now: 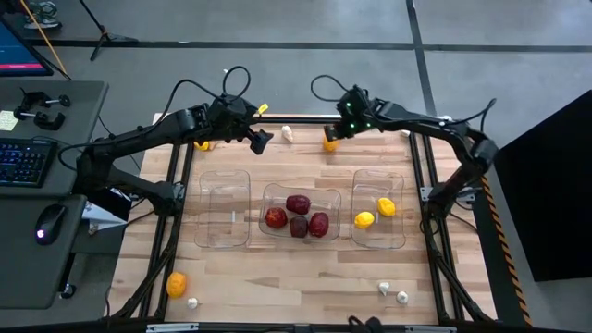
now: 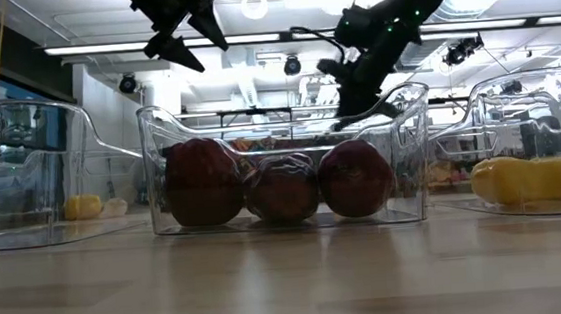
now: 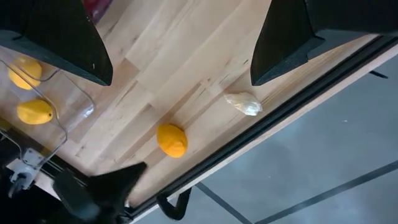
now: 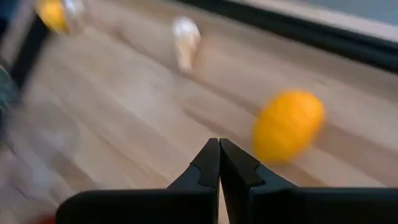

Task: Sort produce into baskets
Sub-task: Put the top right yellow lemon into the right transparent bin

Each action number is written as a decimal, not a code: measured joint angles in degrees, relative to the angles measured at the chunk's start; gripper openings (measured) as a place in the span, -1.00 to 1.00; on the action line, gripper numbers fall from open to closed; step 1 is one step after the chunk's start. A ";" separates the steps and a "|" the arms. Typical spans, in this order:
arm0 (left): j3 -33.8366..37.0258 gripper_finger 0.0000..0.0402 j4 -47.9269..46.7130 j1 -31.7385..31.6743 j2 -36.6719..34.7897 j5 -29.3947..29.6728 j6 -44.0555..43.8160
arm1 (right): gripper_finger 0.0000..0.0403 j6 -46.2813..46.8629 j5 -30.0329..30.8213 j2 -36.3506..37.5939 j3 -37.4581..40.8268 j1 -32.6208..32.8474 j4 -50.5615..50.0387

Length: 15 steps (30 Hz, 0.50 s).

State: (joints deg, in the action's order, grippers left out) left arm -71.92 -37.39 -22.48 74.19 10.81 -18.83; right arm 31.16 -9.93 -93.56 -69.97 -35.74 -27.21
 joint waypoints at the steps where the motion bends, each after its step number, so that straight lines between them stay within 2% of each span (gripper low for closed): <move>1: 0.00 0.84 0.00 0.00 0.00 -0.06 0.04 | -1.00 2.30 0.08 -0.32 0.00 0.12 2.39; 5: -0.01 0.84 -0.01 0.00 0.00 -0.18 1.00 | -1.00 2.91 6.64 -0.84 0.00 0.24 6.51; 9: -0.01 0.84 -0.04 0.00 0.00 -0.19 1.00 | -0.91 3.05 13.95 -0.85 0.00 0.06 3.15; 12: 0.00 0.84 -0.04 0.00 0.00 -0.19 1.00 | -0.68 2.92 16.77 -1.20 0.00 0.12 0.56; 15: 0.00 0.84 -0.04 0.00 0.00 -0.19 1.00 | -0.33 2.90 17.04 -2.60 0.00 0.12 1.45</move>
State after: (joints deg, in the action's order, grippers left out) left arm -71.93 -37.43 -22.48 74.19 10.61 -17.82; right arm 34.06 7.11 -96.16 -69.97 -35.61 -25.76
